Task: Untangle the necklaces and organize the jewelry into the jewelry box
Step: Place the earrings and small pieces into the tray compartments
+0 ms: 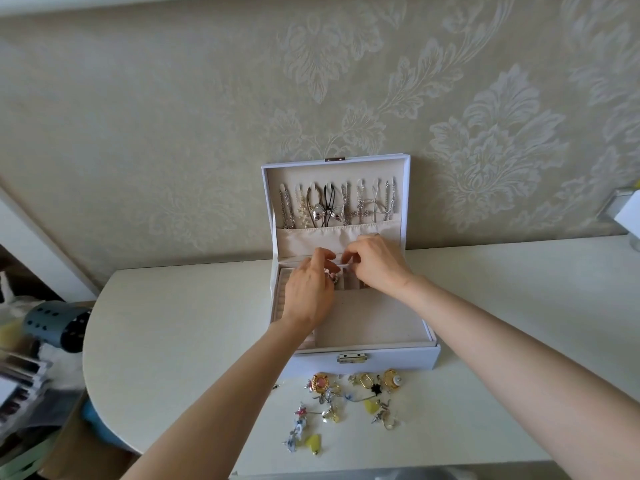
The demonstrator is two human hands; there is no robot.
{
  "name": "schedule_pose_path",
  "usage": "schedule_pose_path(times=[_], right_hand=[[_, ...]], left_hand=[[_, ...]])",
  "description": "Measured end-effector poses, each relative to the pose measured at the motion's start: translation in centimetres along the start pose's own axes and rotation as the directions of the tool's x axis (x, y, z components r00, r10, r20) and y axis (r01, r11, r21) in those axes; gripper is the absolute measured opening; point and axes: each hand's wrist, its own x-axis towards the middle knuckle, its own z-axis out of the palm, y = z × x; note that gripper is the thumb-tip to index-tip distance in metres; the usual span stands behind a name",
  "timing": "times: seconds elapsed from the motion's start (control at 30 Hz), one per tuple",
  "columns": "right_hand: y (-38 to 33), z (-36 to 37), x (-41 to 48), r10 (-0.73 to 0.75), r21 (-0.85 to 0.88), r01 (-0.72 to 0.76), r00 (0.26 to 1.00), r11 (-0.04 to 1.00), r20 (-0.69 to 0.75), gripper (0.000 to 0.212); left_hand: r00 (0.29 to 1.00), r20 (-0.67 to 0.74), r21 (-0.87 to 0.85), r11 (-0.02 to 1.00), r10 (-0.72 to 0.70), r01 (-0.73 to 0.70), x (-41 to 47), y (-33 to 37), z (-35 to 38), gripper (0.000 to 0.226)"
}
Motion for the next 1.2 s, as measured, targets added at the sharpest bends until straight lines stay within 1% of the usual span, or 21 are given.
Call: schedule_pose_path(times=[0.03, 0.07, 0.1, 0.13, 0.17, 0.2, 0.23, 0.27, 0.33, 0.5, 0.6, 0.63, 0.7, 0.8, 0.83, 0.97, 1.07, 1.13, 1.2], right_hand=[[0.0, -0.1, 0.1, 0.016, 0.074, -0.013, 0.999, 0.997, -0.032, 0.024], [-0.1, -0.3, 0.1, 0.036, 0.196, -0.026, 0.998, 0.980, -0.046, 0.026], [-0.1, -0.6, 0.0, 0.056, 0.370, -0.043, 0.998, 0.928, -0.024, 0.028], [-0.2, -1.0, -0.2, 0.066, 0.565, -0.072, 0.997, 0.822, 0.032, 0.032], [-0.4, -1.4, -0.5, 0.055, 0.725, -0.109, 0.994, 0.680, 0.098, 0.035], [-0.4, -1.6, -0.8, 0.032, 0.816, -0.144, 0.988, 0.559, 0.153, 0.035], [-0.4, -1.7, -1.1, 0.012, 0.852, -0.165, 0.983, 0.497, 0.184, 0.034], [-0.3, -1.7, -1.2, 0.006, 0.857, -0.171, 0.981, 0.486, 0.193, 0.033], [-0.2, -1.7, -1.5, 0.018, 0.850, -0.167, 0.983, 0.500, 0.183, 0.031], [0.0, -1.6, -1.8, 0.001, 0.860, -0.173, 0.981, 0.481, 0.196, 0.025], [-0.3, -1.2, -1.8, 0.032, 0.823, -0.135, 0.989, 0.552, 0.141, 0.029], [-0.3, -1.1, -1.8, 0.048, 0.818, -0.129, 0.991, 0.561, 0.123, 0.029], [-0.1, -1.0, -1.8, 0.080, 0.820, -0.132, 0.991, 0.557, 0.105, 0.026], [0.3, -1.1, -1.8, 0.107, 0.844, -0.134, 0.990, 0.520, 0.092, 0.022], [0.4, -1.0, -1.9, 0.116, 0.840, -0.129, 0.990, 0.527, 0.079, 0.021], [0.6, -0.9, -1.9, 0.150, 0.758, -0.116, 0.988, 0.641, 0.024, 0.021], [0.6, -0.5, -1.8, 0.128, 0.615, -0.108, 0.992, 0.781, 0.012, 0.016], [0.6, -0.2, -1.8, 0.104, 0.532, -0.098, 0.994, 0.841, 0.020, 0.013], [0.6, 0.0, -1.9, 0.081, 0.454, -0.085, 0.996, 0.887, 0.028, 0.013]], left_hand=[[1.000, -0.022, -0.060, 0.998, 0.015, -0.016, -0.1, 0.0, -0.1, 0.034], [0.999, -0.040, -0.134, 0.991, 0.019, -0.025, -0.1, 0.1, -0.2, 0.032], [0.998, -0.055, -0.220, 0.975, 0.013, -0.025, -0.1, 0.2, -0.4, 0.030], [0.998, -0.064, -0.304, 0.953, -0.010, -0.010, -0.1, 0.4, -0.6, 0.027], [0.997, -0.068, -0.382, 0.924, -0.049, 0.020, 0.0, 0.6, -0.9, 0.024], [0.993, -0.063, -0.451, 0.891, -0.098, 0.059, 0.0, 0.9, -1.1, 0.022], [0.989, -0.052, -0.504, 0.858, -0.141, 0.096, 0.1, 1.1, -1.3, 0.020], [0.984, -0.039, -0.537, 0.834, -0.173, 0.125, 0.2, 1.2, -1.4, 0.019], [0.979, -0.019, -0.555, 0.816, -0.205, 0.160, 0.2, 1.1, -1.5, 0.015], [0.965, -0.037, -0.539, 0.819, -0.258, 0.199, 0.2, 0.8, -1.4, 0.008], [0.961, -0.045, -0.563, 0.802, -0.273, 0.201, 0.2, 0.8, -1.4, 0.008], [0.962, -0.047, -0.565, 0.801, -0.270, 0.197, 0.2, 0.8, -1.4, 0.007], [0.964, -0.044, -0.566, 0.802, -0.261, 0.191, 0.2, 0.7, -1.3, 0.006], [0.968, -0.043, -0.575, 0.799, -0.246, 0.177, 0.2, 0.7, -1.4, 0.007], [0.972, -0.040, -0.572, 0.802, -0.233, 0.169, 0.1, 0.7, -1.4, 0.007], [0.979, -0.004, -0.538, 0.825, -0.205, 0.171, 0.1, 1.0, -1.3, 0.004], [0.988, 0.008, -0.417, 0.897, -0.155, 0.144, 0.2, 0.6, -0.6, 0.007], [0.993, 0.028, -0.346, 0.930, -0.118, 0.121, 0.3, 0.1, 0.0, 0.010], [0.996, 0.029, -0.287, 0.953, -0.087, 0.092, 0.3, -0.2, 0.3, 0.009]])
